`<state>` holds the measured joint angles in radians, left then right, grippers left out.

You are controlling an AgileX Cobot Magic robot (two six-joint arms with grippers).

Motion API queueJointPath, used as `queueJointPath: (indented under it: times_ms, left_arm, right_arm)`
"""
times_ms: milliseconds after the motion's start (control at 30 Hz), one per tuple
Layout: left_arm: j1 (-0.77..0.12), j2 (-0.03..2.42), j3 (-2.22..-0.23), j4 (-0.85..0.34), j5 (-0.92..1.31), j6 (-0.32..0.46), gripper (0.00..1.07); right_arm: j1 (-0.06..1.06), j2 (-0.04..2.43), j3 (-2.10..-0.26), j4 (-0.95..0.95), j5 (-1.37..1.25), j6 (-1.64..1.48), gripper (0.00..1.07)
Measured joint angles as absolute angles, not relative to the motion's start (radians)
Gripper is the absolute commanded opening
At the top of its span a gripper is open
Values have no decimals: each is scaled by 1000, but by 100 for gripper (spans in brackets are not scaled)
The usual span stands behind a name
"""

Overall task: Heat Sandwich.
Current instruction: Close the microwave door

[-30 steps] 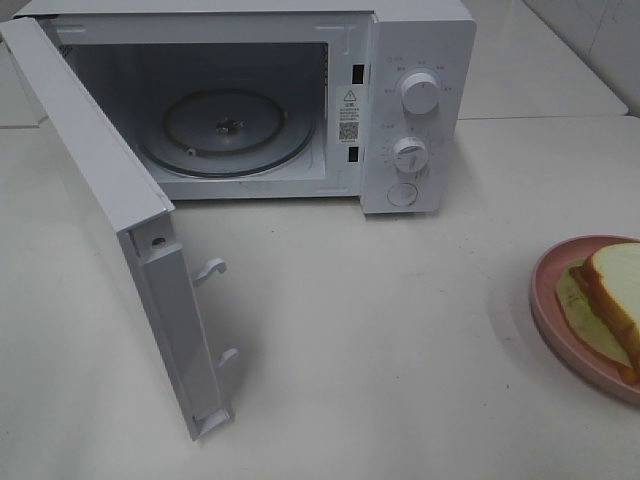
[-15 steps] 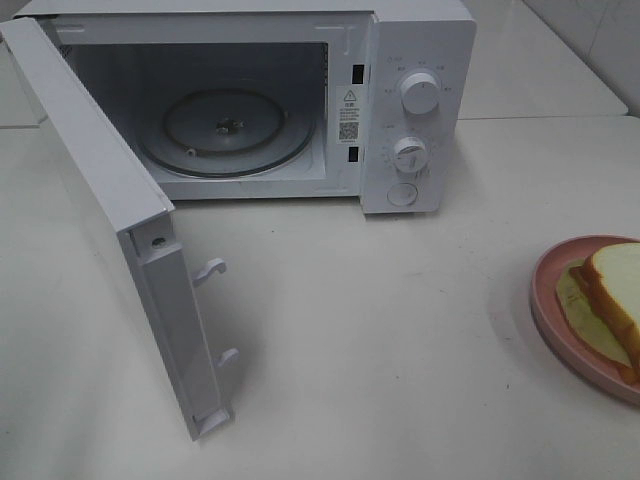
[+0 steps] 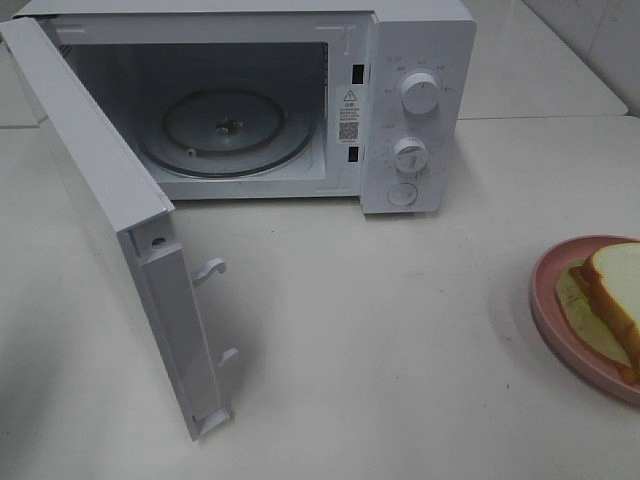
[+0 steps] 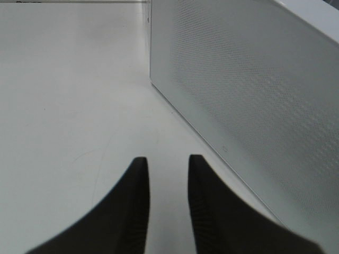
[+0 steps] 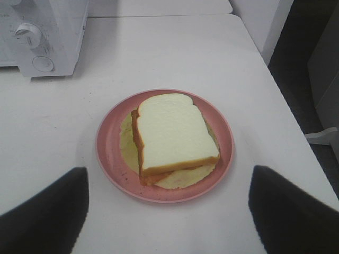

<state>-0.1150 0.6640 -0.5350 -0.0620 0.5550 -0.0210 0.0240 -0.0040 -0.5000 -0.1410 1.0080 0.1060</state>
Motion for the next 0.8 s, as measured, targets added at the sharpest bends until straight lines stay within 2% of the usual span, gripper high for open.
queueJointPath:
  times_ms: [233, 600, 800]
  left_arm:
    - [-115, 791, -535, -59, 429, -21, 0]
    - [-115, 944, -535, -60, 367, -21, 0]
    - [-115, 1062, -534, -36, 196, -21, 0]
  right_arm:
    - [24, -4, -500, -141, 1008, 106, 76]
    - [24, -4, -500, -141, 1008, 106, 76]
    - [24, -4, -500, -141, 1008, 106, 76]
